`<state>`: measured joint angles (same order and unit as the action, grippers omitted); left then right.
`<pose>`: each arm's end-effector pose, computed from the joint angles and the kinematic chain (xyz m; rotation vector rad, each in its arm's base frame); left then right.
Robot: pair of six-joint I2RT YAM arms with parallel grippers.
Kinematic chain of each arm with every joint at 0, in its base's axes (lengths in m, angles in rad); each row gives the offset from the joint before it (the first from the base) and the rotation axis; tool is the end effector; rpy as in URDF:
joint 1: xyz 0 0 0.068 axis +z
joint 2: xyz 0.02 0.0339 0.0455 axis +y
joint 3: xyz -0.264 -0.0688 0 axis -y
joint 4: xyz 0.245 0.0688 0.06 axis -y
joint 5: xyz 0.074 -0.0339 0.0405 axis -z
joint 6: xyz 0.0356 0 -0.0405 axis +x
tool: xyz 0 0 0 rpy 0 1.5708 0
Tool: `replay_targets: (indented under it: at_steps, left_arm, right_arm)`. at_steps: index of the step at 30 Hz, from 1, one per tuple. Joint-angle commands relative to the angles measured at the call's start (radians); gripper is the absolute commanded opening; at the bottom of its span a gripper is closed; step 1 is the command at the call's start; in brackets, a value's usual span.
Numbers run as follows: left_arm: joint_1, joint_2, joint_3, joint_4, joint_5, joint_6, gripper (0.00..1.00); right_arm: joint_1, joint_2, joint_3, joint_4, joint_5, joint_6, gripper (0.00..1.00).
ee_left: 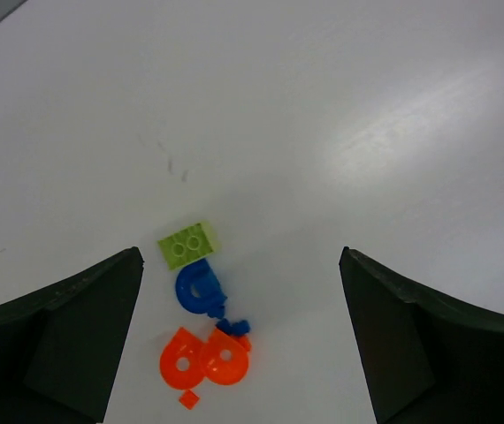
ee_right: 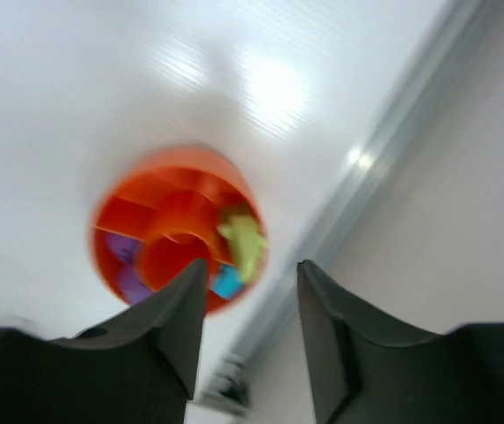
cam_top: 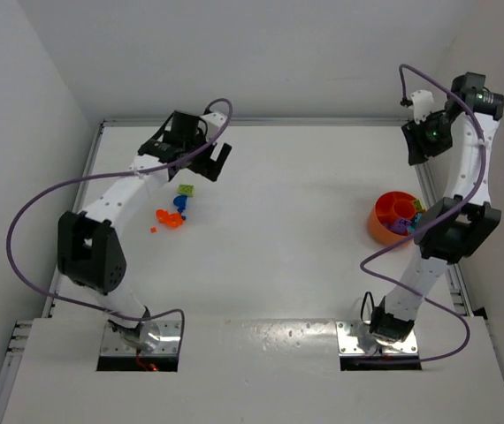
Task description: Sort the legos into containers by color
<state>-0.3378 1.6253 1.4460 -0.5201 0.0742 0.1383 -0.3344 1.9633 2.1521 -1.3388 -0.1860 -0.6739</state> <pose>0.3482 -0.1251 0.3220 0.5746 2.2012 -0.1895 0.3752 -0.1234 0.3629 -0.5062 2.6370 -0.0577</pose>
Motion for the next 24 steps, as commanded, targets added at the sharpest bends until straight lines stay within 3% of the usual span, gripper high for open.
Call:
replay_targets:
  at_steps: [1,5,8,9,10,13,18,24]
  left_arm:
    - [0.019,0.119,0.076,0.019,-0.231,-0.045,1.00]
    - [0.029,0.208,0.103,0.019,-0.166,0.085,1.00]
    - [0.089,0.232,0.103,0.013,0.014,0.386,0.98]
    - [0.104,0.243,0.103,-0.010,0.054,0.388,0.98]
    - [0.133,0.255,0.119,-0.038,0.091,0.529,0.98]
    - [0.178,0.326,0.180,-0.099,0.128,0.676,0.98]
    - [0.255,0.459,0.332,-0.268,0.176,0.826,0.94]
    - [0.267,0.507,0.313,-0.268,0.222,0.900,0.93]
  right_arm:
    - [0.012,-0.056,-0.087,0.009,-0.266,0.184,0.47]
    - [0.012,-0.099,-0.199,0.044,-0.372,0.209,0.52]
    - [0.012,-0.138,-0.268,0.069,-0.394,0.209,0.53]
    - [0.012,-0.138,-0.281,0.069,-0.394,0.209,0.53]
    - [0.012,-0.150,-0.300,0.069,-0.394,0.198,0.55]
    - [0.012,-0.159,-0.325,0.069,-0.406,0.180,0.55]
    - [0.012,-0.159,-0.347,0.059,-0.415,0.171,0.55]
    - [0.012,-0.150,-0.347,0.050,-0.426,0.171,0.56]
